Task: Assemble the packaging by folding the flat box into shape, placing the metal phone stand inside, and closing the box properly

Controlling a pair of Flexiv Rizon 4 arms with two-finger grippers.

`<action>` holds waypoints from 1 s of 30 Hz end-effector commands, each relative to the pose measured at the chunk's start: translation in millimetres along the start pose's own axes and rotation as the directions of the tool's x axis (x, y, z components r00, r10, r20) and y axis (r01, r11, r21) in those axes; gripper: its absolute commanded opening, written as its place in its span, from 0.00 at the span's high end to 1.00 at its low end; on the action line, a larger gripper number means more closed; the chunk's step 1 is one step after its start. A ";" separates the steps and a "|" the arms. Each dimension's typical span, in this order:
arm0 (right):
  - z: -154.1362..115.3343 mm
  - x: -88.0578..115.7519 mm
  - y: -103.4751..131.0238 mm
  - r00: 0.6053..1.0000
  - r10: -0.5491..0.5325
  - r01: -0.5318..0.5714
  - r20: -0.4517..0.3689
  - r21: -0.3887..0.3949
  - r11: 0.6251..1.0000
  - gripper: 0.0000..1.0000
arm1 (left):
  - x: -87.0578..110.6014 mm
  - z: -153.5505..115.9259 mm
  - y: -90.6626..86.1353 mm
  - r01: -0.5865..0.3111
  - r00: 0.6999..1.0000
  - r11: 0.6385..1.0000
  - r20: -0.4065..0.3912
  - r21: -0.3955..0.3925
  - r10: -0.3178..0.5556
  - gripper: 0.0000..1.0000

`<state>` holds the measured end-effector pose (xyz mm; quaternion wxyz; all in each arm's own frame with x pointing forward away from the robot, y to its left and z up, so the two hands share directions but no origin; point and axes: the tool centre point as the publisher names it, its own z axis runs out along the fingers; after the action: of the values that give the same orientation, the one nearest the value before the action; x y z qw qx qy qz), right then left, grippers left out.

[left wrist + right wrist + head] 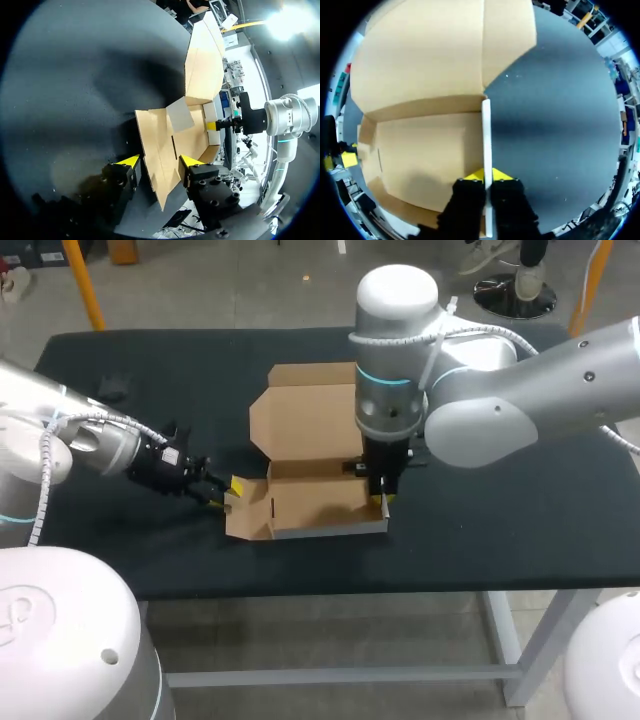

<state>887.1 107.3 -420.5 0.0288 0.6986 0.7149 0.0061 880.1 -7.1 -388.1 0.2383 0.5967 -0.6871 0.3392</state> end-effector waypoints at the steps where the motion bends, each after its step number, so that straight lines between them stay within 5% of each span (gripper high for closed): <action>1: -0.3 0.1 1.2 1.000 -0.001 0.001 0.002 0.005 1.000 1.00 | -1.9 7.3 -5.6 0.002 1.000 1.000 -0.003 -0.030 -0.002 0.60; 6: -0.3 0.1 1.2 1.000 -0.001 0.001 0.002 0.005 1.000 1.00 | 6.5 6.7 -4.6 0.004 0.999 0.999 0.033 -0.037 -0.003 1.00; 17: -0.3 0.1 1.2 1.000 -0.001 0.001 0.002 0.005 1.000 1.00 | 28.5 13.2 -8.6 0.084 0.967 0.996 0.245 -0.019 -0.077 1.00; 30: -0.3 0.1 1.2 1.000 -0.001 0.001 0.002 0.005 1.000 1.00 | 50.4 26.2 -17.5 0.152 0.856 0.988 0.504 -0.035 -0.114 1.00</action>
<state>887.9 102.6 -419.8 0.0289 0.6986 0.7149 0.0055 886.2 -47.5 -362.4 0.1588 0.6830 -0.6821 0.2073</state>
